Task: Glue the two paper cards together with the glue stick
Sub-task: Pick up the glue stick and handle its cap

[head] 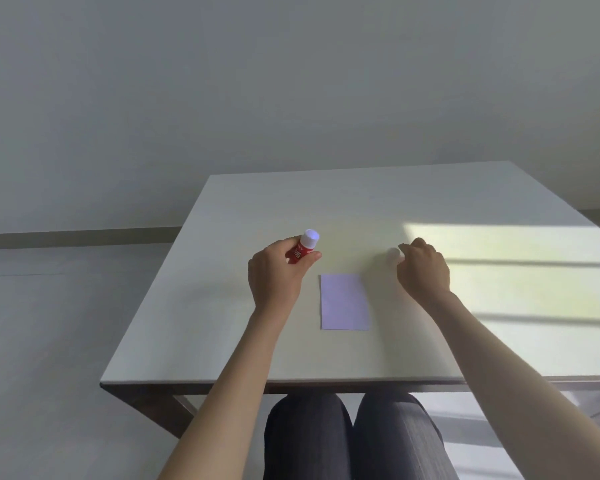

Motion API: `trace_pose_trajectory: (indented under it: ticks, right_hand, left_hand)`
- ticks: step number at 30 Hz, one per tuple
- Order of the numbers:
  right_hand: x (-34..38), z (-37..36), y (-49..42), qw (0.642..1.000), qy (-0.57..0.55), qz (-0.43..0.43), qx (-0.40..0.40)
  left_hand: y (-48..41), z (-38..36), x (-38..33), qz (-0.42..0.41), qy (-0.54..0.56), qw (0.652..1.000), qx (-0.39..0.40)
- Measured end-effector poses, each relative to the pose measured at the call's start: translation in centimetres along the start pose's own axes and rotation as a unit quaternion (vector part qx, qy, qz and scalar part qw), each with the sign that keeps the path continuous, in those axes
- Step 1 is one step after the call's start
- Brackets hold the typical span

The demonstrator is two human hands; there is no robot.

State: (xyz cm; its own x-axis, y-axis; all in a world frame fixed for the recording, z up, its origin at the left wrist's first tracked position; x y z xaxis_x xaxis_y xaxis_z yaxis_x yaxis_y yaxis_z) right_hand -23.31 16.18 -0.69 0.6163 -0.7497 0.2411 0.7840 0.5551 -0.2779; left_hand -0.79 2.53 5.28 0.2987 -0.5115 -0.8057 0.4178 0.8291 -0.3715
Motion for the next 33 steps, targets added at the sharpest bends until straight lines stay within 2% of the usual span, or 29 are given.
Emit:
trace_pose_trajectory:
  ticks: [4, 8, 10, 11, 13, 15, 19, 24, 27, 28, 30, 33]
  right_hand:
    - [1.5, -0.4, 1.3, 0.995, 0.034, 0.059, 0.071]
    - [1.9, 0.1, 2.0, 0.993, 0.030, 0.088, 0.068]
    - [2.5, 1.4, 2.3, 0.991, -0.089, 0.075, 0.064]
    - [3.3, 2.4, 2.6, 0.979, -0.177, 0.073, 0.067]
    - [5.5, 4.5, 3.4, 0.929, -0.346, 0.090, 0.093]
    - [7.8, 6.4, 4.3, 0.901, -0.399, 0.134, 0.107]
    - [9.5, 8.3, 5.0, 0.918, -0.350, 0.174, 0.072]
    - [10.7, 7.8, 5.0, 0.931, -0.288, 0.201, 0.095]
    - [10.5, 6.8, 4.6, 0.979, -0.120, 0.145, 0.074]
    - [10.4, 6.8, 4.4, 0.985, -0.088, 0.132, 0.061]
    - [10.6, 7.0, 4.4, 0.974, -0.144, 0.163, 0.065]
    - [11.5, 7.6, 4.9, 0.924, -0.282, 0.239, 0.103]
  left_hand:
    - [0.2, -0.2, 0.7, 0.014, -0.009, 1.000, 0.014]
    - [0.6, -0.2, 1.2, 0.024, -0.026, 0.999, 0.036]
    - [0.8, -0.3, 1.1, 0.019, -0.033, 0.998, 0.044]
    - [0.9, -0.4, 1.0, 0.014, -0.038, 0.998, 0.046]
    - [1.0, -0.6, 0.6, -0.001, -0.052, 0.997, 0.049]
    - [1.0, -0.7, 0.0, -0.021, -0.062, 0.997, 0.051]
    - [1.3, -0.5, -1.1, -0.067, -0.072, 0.994, 0.048]
    - [1.7, -0.3, -2.4, -0.163, -0.166, 0.972, 0.029]
    - [2.0, -0.3, -2.4, -0.173, -0.206, 0.963, 0.017]
    - [2.0, -0.3, -2.4, -0.172, -0.208, 0.963, 0.019]
    - [1.8, -0.1, -2.5, -0.169, -0.206, 0.964, 0.017]
    - [1.1, 0.2, -2.5, -0.167, -0.212, 0.963, 0.008]
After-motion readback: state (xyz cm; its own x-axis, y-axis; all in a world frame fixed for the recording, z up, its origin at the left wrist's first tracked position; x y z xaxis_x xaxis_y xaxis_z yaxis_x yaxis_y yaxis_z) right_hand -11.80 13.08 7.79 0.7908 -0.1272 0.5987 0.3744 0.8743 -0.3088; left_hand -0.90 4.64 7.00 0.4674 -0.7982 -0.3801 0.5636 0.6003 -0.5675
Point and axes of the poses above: each hand's wrist, its own y-axis away from the middle knuckle, its own z-axis out of the back of the hand, x = y × z, the point moved 6 cm from there along -y, towards the middle knuckle, and after that the axes turned 3 degrees about y, right-handed, at the moved point
